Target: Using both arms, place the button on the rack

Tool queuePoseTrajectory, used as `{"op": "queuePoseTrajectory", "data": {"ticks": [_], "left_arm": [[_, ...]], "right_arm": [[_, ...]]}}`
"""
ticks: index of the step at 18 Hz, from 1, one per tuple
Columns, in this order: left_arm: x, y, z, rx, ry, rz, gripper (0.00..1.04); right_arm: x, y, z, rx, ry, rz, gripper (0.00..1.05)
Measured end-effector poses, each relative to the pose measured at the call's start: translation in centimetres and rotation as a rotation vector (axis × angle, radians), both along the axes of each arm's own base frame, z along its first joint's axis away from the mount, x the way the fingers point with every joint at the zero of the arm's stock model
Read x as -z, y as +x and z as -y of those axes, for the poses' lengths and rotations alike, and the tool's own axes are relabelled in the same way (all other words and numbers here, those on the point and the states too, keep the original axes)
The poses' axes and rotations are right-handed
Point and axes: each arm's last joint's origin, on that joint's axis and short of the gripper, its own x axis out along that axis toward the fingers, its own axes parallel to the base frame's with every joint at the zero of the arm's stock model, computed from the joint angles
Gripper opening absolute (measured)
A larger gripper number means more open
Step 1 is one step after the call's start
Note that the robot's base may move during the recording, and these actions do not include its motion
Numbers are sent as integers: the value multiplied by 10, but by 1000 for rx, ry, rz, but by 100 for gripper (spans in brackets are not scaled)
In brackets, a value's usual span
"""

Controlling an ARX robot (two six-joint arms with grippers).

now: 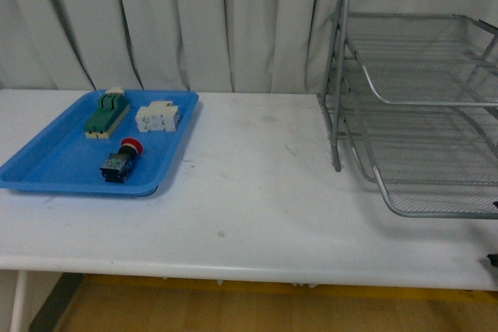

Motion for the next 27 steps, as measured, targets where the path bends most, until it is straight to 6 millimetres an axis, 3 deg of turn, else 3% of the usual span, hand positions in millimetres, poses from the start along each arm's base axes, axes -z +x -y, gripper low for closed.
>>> {"op": "queuePoseTrajectory", "data": {"ticks": [2,6,14,18,20,22,23,26,27], "left_arm": [[0,0,0,0,0,0,98],[0,0,0,0,0,0,98],[0,0,0,0,0,0,98],[0,0,0,0,0,0,98],[0,0,0,0,0,0,98],[0,0,0,0,0,0,98],[0,0,0,0,0,0,98],[0,0,0,0,0,0,98],[0,0,0,0,0,0,98]], "right_arm": [[3,-9,-1,-8,5,-30,97],[0,-16,3,-14,6,-31,98],[-32,-12,5,-22,-18,87,98],[-44,-32,1,-4,-18,91,97],[-72,-51,-6,73,-294,161,84],[-120,-72,-13,84,-727,391,67],[-132,-85,-15,71,-929,457,58],[-118,-132,-22,-94,-1300,405,27],[-127,-138,-23,-71,-1359,447,18]]}}
